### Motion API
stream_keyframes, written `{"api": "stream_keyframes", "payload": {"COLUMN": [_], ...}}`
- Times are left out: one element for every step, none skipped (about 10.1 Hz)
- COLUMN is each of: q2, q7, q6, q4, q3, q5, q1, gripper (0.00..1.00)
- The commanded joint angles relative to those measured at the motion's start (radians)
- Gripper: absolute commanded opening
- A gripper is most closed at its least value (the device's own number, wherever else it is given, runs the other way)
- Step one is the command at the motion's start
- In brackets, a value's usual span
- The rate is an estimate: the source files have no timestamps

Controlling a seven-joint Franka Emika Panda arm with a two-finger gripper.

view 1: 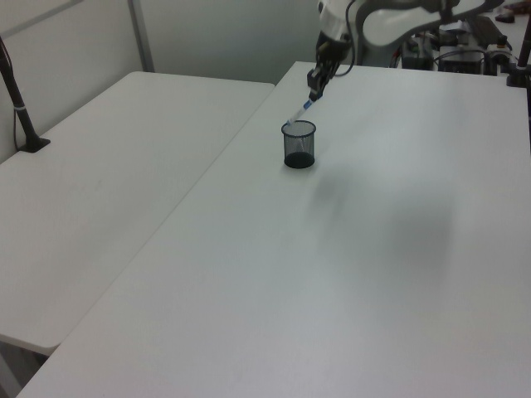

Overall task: Remove the marker
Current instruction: 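Lift the gripped marker straight up out of the mesh cup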

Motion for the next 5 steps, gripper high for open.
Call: {"api": "stream_keyframes", "payload": {"q2": [-0.089,-0.095,-0.104,-0.101,-0.095], "q7": [-0.029,-0.105,-0.183,-0.231,-0.242], "q6": [-0.139,-0.256,-0.364,-0.436,-0.471], "q4": [-0.025,-0.023,-0.023,-0.023,-0.023], "q3": [0.009,0.012,0.032,0.059,0.066], "q5": [-0.009,0.000,0.009,0.032,0.055], "q1": [0.014,0.019,0.019,0.016,0.017], "gripper": [0.11,0.11,0.11,0.11,0.12]}}
